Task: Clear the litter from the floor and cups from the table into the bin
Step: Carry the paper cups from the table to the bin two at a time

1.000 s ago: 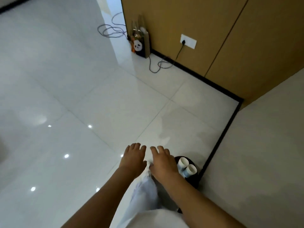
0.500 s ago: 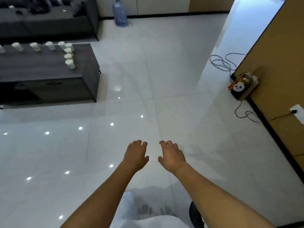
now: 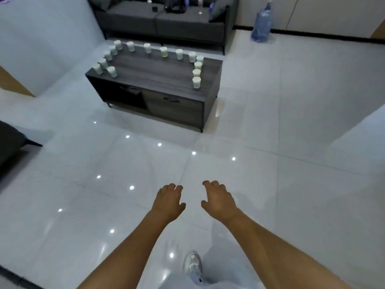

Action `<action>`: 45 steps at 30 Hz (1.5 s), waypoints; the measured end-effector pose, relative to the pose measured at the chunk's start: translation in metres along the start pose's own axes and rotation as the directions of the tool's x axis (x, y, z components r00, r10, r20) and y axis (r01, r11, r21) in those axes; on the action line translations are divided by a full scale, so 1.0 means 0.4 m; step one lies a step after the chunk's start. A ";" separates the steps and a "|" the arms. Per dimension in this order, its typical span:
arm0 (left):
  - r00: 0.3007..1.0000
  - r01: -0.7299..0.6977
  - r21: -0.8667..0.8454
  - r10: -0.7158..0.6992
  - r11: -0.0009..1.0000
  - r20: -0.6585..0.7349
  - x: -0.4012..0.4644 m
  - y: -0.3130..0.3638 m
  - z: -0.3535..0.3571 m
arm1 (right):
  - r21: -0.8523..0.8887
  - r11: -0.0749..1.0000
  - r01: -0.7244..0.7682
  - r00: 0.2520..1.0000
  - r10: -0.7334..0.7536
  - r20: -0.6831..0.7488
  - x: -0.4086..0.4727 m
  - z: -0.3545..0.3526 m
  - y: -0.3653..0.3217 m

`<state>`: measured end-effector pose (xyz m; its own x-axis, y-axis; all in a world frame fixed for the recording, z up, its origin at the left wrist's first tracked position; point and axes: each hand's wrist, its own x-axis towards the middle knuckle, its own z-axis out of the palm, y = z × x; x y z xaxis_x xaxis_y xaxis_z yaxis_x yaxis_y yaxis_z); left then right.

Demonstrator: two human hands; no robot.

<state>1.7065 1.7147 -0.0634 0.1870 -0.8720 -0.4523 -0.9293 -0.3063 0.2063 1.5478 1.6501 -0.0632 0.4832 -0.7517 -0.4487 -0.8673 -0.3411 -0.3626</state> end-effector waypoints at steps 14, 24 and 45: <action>0.979 0.204 -0.133 -0.205 0.970 0.006 0.463 -0.239 -0.283 | -0.146 0.980 0.134 0.987 -0.119 0.104 0.631 -0.231 -0.175; 0.944 0.306 -0.233 -0.325 0.923 -0.049 0.774 -0.453 -0.511 | -0.208 0.945 0.255 0.961 -0.223 0.162 1.065 -0.402 -0.375; 0.902 0.400 -0.271 -0.429 0.876 -0.055 1.339 -1.302 -1.019 | -0.187 0.931 0.312 0.935 -0.267 0.232 1.922 -0.517 -1.143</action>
<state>2.4206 1.2517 -0.0593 0.5844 -0.6760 -0.4488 -0.6526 -0.7203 0.2352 2.2912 1.1114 -0.0732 0.7115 -0.4811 -0.5121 -0.6791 -0.6579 -0.3255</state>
